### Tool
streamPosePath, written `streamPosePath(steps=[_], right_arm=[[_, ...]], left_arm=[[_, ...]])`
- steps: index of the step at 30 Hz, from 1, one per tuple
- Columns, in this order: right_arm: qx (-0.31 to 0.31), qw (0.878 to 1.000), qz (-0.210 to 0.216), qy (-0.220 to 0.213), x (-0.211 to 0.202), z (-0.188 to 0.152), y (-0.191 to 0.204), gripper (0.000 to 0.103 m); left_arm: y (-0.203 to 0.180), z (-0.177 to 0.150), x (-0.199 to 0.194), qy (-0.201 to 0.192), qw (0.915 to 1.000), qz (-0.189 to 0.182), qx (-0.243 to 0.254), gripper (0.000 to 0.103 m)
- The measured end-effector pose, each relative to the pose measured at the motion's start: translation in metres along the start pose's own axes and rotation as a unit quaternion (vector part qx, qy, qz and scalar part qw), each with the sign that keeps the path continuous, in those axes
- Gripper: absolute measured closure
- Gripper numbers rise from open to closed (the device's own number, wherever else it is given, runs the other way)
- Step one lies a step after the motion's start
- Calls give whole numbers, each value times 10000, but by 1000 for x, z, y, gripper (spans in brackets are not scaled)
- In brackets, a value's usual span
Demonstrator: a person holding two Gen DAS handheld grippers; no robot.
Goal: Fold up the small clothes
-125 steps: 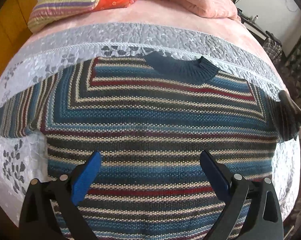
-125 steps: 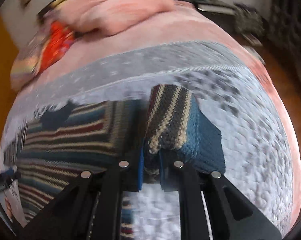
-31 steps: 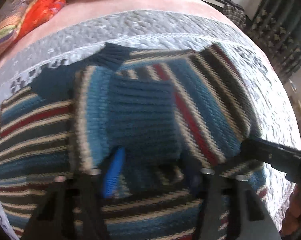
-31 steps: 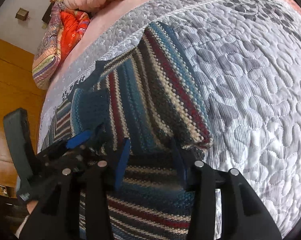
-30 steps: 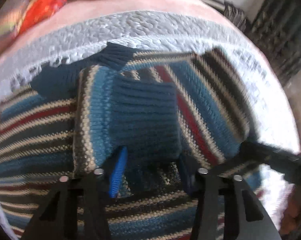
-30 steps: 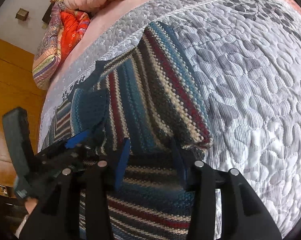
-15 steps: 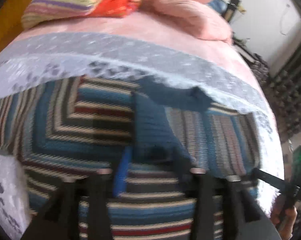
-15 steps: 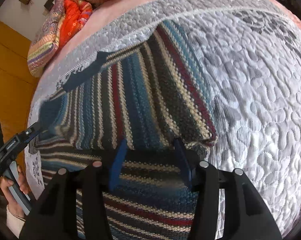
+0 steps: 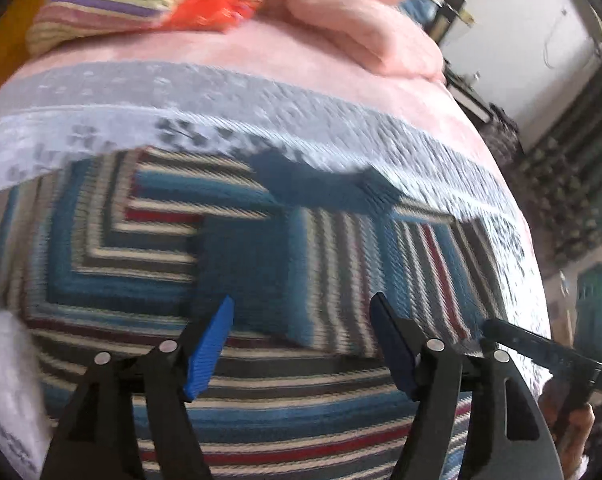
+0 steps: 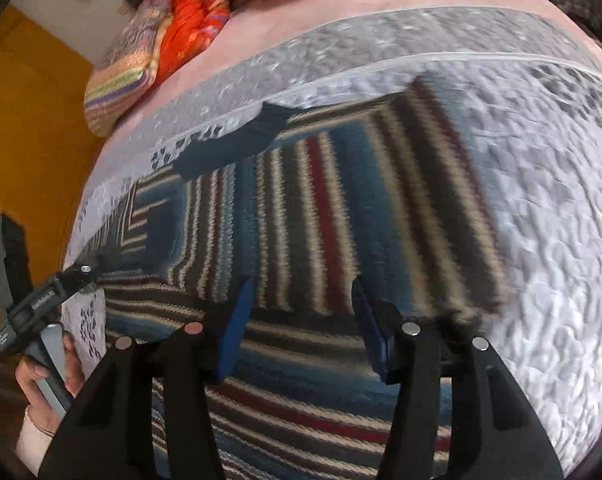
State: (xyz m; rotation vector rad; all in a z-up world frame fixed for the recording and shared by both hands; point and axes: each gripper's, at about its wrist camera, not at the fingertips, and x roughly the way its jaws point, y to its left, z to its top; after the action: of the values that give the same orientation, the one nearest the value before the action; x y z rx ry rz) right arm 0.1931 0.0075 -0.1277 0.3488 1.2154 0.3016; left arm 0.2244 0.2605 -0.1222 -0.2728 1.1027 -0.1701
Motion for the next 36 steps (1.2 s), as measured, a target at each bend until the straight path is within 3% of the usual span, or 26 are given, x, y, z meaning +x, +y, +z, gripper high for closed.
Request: streamPosePath(steps=[6,8,11,15,18,24,28,32,36], right_arm=[[-26,9986,-342,415,44,-6,-3,52],[-107,9985,-400,370,45,-8,-2,52],[-162,9980,-464,395,46,-8,2,49],[-144,9994,-217,213,21,-7,15,48],[-306,9993,-211,12,0,-11,29,46],[-376,9993,-40,66,-2,-23,45,46],[-454,9987,-59,228,14,-31,56,46],[-382,9985,72,385,26,-38,62,46],[-362,9983,74,459,34,-42,65,46]], left_arm=[[9,-15,64,848,9956,397,79,31],[15,-19,67,755,9969,202,28,28],[12,-21,65,760,9969,204,54,28],[22,-21,39,708,9973,40,-197,28],[43,-29,-1,380,9988,67,-285,25],[138,-47,-73,-97,9941,474,-969,24],[217,-62,-107,-258,9814,669,-1781,24],[296,-76,-124,-465,9594,775,-2670,24],[361,-87,-124,-688,9327,513,-3504,24]])
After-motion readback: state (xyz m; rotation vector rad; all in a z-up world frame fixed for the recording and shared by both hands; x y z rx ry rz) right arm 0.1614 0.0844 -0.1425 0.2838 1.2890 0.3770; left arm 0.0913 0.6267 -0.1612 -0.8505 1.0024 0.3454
